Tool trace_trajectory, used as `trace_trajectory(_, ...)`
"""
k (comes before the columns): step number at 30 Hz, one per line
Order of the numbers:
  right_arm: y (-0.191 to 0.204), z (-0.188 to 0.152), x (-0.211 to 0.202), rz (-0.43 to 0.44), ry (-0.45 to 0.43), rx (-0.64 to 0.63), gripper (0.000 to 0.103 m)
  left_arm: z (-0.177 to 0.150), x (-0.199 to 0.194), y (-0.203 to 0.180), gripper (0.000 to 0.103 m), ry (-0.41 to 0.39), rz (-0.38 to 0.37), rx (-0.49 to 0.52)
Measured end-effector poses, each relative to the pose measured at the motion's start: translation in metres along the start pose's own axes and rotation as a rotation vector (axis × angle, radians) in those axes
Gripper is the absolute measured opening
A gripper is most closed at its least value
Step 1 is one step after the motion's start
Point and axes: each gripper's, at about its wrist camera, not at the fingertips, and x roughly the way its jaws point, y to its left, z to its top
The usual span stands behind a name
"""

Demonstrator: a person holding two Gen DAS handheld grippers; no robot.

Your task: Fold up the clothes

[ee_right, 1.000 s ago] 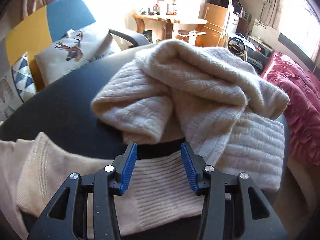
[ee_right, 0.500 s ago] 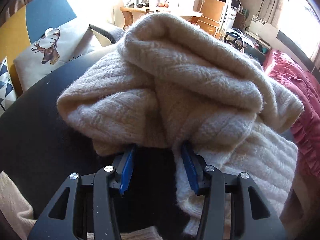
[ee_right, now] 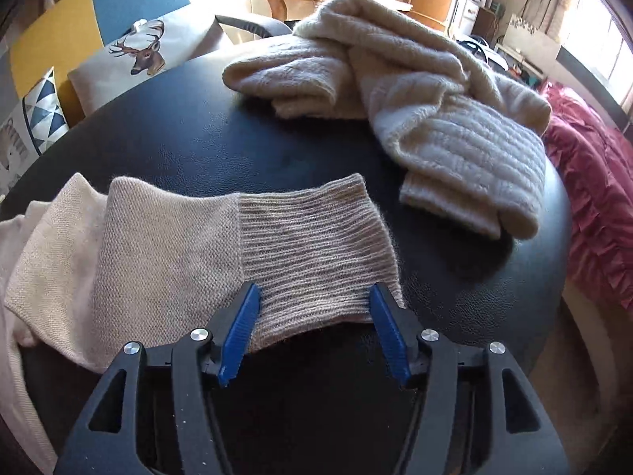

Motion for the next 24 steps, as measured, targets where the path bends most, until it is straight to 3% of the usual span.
trace_trajectory(1, 0.002, 0.0, 0.0, 0.007, -0.005, -0.003, 0.053, 0.0, 0.0, 0.001, 0.035, 0.0, -0.003, -0.003)
trace_trajectory(2, 0.004, 0.002, 0.001, 0.018, -0.01, -0.014, 0.038, 0.0, 0.0, 0.001, 0.035, 0.0, -0.006, -0.005)
trace_trajectory(3, 0.007, 0.006, 0.0, 0.03, -0.01, -0.03, 0.015, 0.0, 0.0, 0.001, 0.035, 0.0, -0.006, -0.005)
trace_trajectory(4, 0.008, 0.009, 0.0, 0.041, -0.007, -0.038, 0.009, 0.0, 0.0, 0.001, 0.035, 0.0, -0.006, -0.005)
trace_trajectory(6, 0.007, 0.018, 0.0, 0.04, -0.01, -0.053, 0.009, 0.0, 0.0, 0.001, 0.035, 0.0, -0.007, -0.006)
trace_trajectory(12, -0.009, 0.046, -0.013, -0.108, -0.13, -0.109, 0.009, 0.0, -0.001, 0.001, 0.035, 0.0, -0.008, -0.007)
trace_trajectory(20, -0.046, 0.058, 0.015, -0.215, -0.119, -0.045, 0.009, 0.0, -0.001, 0.0, 0.035, 0.0, -0.009, -0.007)
trace_trajectory(22, -0.046, 0.056, 0.024, -0.199, -0.117, -0.047, 0.009, 0.0, -0.001, 0.0, 0.035, 0.0, -0.008, -0.007)
trace_trajectory(24, -0.044, 0.054, 0.033, -0.162, -0.085, -0.057, 0.018, 0.0, -0.001, 0.0, 0.035, 0.0, -0.007, -0.006)
